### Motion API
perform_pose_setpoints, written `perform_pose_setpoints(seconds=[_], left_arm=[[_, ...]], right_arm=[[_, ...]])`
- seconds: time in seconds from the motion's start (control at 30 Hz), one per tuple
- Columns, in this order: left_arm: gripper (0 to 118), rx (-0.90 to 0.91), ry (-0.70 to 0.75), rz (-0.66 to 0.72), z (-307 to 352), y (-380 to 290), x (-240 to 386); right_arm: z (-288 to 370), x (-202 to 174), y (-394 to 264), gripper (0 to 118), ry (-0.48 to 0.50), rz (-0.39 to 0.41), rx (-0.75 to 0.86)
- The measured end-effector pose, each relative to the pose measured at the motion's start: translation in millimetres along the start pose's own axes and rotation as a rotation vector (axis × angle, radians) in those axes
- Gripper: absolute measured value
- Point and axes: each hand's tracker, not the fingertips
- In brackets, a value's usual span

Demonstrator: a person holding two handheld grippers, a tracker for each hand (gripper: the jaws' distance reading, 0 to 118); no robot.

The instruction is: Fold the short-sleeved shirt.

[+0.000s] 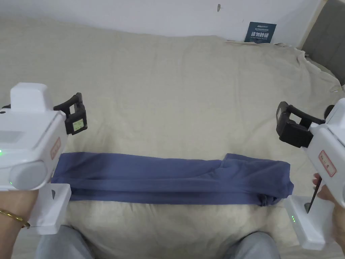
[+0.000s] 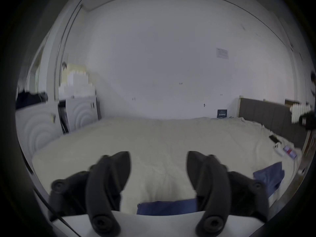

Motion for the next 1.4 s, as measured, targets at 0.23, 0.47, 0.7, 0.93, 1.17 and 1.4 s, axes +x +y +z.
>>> perform_pose_setpoints(seconds=[0.23,0.47,0.7,0.93,1.17,1.4], left_arm=[[0,-0.004,-0.035,0.017,4.2,-7.0,10.0],[0,-0.040,-0.052,0.020,3.2,-13.7,10.8],[0,-0.066,-0.069,0.020,-2.0,-17.2,4.9],[0,-0.183,-0.153,0.135,-18.2,-2.7,-16.8],[25,-0.433,-0.223,0.279,-59.0,7.4,-72.0],[110,-0.726,-0.376,0.471,-103.2,-36.0,-127.3]], right_arm=[[-6.0,-10.1,-18.1,2,0.042,-0.036,-0.046],[-6.2,-15.1,-27.9,0,0.062,-0.056,-0.064],[-15.9,-5.2,-31.0,0,0.060,-0.059,-0.070],[-11.3,-18.9,-23.7,0,0.060,-0.053,-0.087],[-10.6,-21.0,-21.0,0,0.053,-0.052,-0.100],[-17.9,-20.7,-24.0,0,0.006,-0.050,-0.139]])
